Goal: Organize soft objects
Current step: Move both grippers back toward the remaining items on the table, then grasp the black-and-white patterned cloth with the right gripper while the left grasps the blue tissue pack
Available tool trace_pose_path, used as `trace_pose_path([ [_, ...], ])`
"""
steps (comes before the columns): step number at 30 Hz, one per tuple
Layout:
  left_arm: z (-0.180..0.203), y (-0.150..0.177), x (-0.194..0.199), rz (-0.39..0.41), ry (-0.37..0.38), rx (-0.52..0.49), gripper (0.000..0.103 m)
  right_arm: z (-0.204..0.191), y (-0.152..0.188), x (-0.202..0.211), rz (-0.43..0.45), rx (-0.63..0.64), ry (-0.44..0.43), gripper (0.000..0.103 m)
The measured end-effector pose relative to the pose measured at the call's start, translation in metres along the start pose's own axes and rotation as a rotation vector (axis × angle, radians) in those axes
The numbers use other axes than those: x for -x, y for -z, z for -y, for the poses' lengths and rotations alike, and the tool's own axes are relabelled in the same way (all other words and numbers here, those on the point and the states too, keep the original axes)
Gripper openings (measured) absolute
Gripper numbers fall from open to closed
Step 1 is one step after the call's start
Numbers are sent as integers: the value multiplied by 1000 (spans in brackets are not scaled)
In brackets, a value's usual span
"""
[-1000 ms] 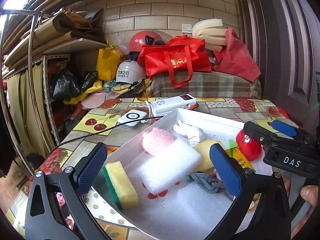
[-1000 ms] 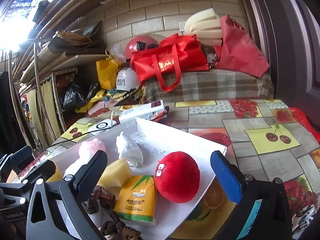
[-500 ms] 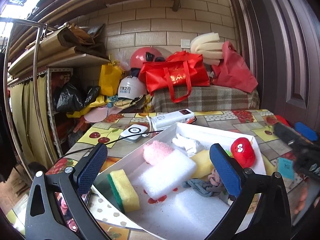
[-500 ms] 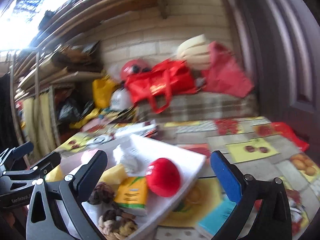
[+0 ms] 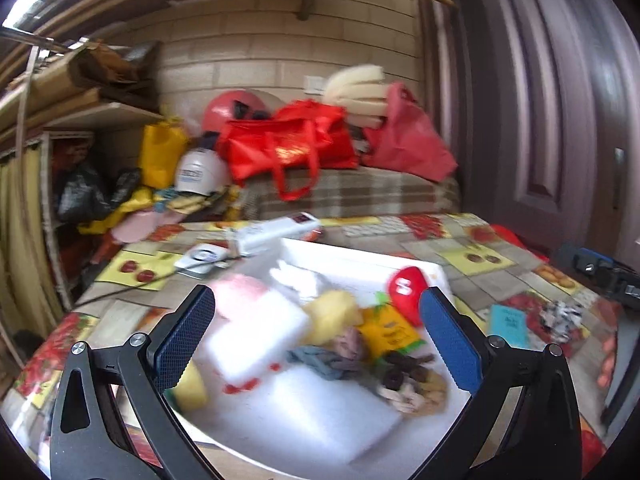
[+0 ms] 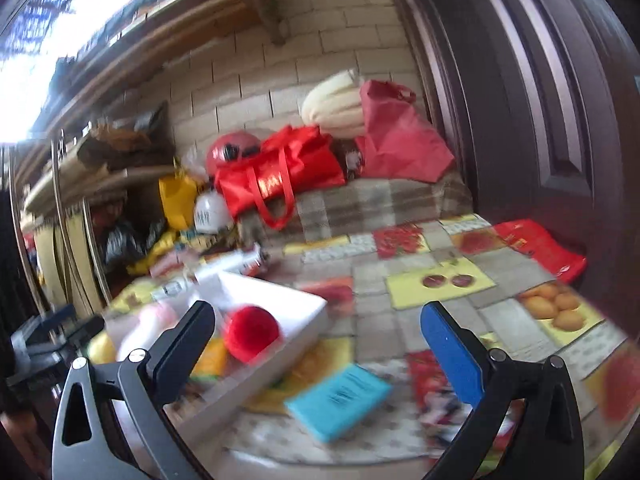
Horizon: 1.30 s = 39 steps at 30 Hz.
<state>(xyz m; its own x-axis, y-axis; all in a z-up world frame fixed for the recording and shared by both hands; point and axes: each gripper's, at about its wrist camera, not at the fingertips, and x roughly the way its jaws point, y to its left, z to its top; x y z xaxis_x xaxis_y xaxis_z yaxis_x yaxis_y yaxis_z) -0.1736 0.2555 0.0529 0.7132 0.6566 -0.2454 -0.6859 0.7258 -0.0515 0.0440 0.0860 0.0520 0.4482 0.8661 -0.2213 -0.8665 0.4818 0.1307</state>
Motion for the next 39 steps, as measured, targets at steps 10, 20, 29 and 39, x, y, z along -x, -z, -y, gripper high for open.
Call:
trace_pose_path([
  [10, 74, 5, 4, -86, 209, -181, 103, 80, 32, -30, -421, -74, 118, 103],
  [20, 148, 12, -39, -305, 229, -208, 103, 76, 44, -49, -537, -25, 95, 44],
  [29, 209, 16, -116, -466, 183, -290, 103, 130, 41, -31, -469, -285, 103, 44],
  [39, 217, 26, -135, -563, 239, -314, 54, 133, 41, -29, -464, -303, 80, 44],
])
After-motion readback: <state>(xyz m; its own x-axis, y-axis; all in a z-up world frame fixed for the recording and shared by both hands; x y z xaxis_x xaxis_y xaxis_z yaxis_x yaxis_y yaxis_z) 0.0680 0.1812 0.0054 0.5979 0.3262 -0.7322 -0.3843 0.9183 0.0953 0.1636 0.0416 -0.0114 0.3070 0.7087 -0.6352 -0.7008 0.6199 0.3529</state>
